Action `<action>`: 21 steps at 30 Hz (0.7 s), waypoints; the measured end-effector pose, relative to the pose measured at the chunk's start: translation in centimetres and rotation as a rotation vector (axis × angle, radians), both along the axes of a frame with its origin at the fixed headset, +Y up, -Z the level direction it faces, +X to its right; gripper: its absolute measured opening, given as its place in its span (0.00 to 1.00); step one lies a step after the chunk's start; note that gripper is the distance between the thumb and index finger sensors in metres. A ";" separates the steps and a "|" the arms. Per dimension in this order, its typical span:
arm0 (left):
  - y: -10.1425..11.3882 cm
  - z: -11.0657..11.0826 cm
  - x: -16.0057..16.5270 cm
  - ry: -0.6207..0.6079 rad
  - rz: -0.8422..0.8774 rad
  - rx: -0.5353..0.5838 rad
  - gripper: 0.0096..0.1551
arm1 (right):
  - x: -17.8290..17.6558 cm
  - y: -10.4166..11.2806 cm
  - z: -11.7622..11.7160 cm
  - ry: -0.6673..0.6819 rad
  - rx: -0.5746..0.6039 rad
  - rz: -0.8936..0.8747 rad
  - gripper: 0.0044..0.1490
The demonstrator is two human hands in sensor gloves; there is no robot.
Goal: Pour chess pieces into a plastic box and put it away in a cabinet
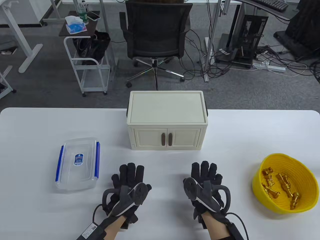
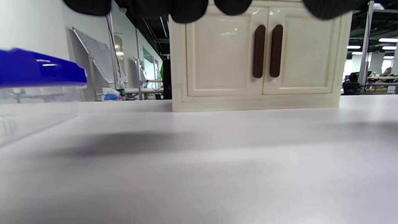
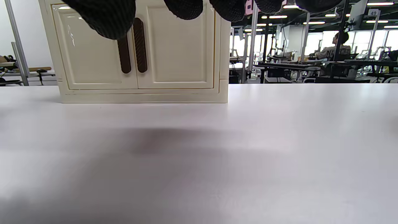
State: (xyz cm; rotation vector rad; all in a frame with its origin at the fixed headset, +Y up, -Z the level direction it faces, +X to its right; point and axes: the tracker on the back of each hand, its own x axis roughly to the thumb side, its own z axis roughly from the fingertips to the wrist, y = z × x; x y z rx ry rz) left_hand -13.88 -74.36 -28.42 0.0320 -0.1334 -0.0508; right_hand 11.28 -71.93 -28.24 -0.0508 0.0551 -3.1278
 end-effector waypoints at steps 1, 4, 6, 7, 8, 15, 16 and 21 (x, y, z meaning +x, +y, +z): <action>0.0 0.0 -0.1 0.011 -0.012 0.003 0.46 | 0.0 0.1 0.0 0.001 0.002 -0.006 0.49; 0.0 -0.2 -0.5 0.030 0.007 -0.011 0.46 | -0.1 0.2 0.1 0.003 0.005 -0.015 0.48; 0.0 -0.3 -0.7 0.037 0.027 -0.019 0.46 | 0.0 0.2 0.1 0.004 0.005 -0.017 0.49; 0.1 -0.3 -0.8 0.038 0.037 -0.017 0.46 | 0.0 0.2 0.0 0.003 0.006 -0.019 0.48; 0.2 -0.4 -0.8 0.039 0.040 -0.015 0.46 | 0.0 0.2 0.0 0.003 0.006 -0.020 0.48; 0.3 -0.5 -0.9 0.036 0.055 -0.007 0.46 | -0.1 0.1 0.0 0.007 0.007 -0.052 0.49; 0.4 -0.5 -0.9 0.031 0.057 -0.002 0.46 | -0.2 0.1 0.0 0.006 0.011 -0.067 0.49; 1.1 -0.3 -0.9 0.021 0.065 0.027 0.46 | -1.0 0.6 -1.0 0.004 0.022 -0.133 0.51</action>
